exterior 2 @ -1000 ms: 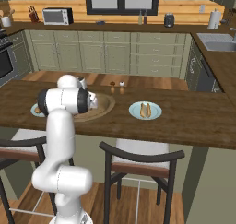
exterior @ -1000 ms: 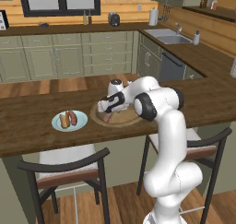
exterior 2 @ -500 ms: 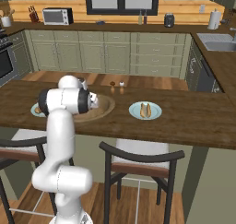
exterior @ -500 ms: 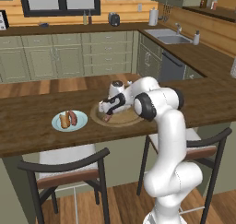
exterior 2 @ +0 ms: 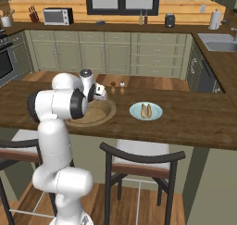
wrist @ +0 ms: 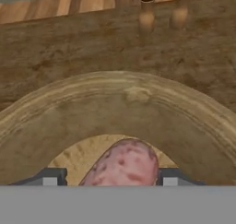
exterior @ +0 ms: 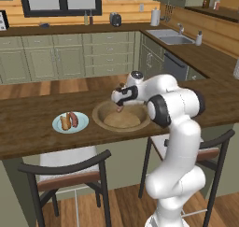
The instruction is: Place one bun and one sausage from the bowl on each plate.
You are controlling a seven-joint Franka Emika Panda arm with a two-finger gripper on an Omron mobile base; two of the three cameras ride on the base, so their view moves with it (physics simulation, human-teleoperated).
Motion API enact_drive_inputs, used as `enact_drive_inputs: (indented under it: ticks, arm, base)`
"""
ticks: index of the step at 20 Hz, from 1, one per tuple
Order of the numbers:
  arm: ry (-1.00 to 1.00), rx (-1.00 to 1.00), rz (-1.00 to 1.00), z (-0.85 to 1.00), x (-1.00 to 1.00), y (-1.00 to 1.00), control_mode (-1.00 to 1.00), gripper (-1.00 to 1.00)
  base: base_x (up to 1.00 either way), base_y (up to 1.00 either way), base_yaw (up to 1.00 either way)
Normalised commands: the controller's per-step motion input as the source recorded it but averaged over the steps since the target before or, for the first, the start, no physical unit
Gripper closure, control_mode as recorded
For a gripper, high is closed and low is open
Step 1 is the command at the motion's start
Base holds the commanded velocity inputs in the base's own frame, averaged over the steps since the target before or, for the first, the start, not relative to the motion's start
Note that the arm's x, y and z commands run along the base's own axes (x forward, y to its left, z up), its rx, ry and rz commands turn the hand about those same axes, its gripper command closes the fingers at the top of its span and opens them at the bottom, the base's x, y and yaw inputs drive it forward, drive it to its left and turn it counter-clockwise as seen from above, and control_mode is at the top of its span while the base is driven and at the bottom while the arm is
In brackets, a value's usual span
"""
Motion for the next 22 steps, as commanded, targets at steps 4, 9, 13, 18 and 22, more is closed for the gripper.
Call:
enact_drive_inputs:
  ticks: [4,9,13,18,22]
  arm:
    - [0.0,0.0,-0.06,1.0,-0.24,-1.0,-1.0,1.0]
    - [0.01,-0.01,-0.23,0.95,-0.29,-1.0,-1.0,1.0]
    - [0.06,-0.2,-0.16,0.11,-0.15,-1.0,-1.0,1.0]
    - [0.02,-0.19,0.17,-0.2,-0.05,-0.97,-1.0,1.0]
    - [0.05,-0.01,0.17,-0.21,0.04,-0.37,-1.0,1.0]
  base:
    - [0.0,0.0,0.0]
    - [0.0,0.0,0.0]
    - [0.0,0.0,0.0]
    - [0.0,0.0,0.0]
    - [0.0,0.0,0.0]
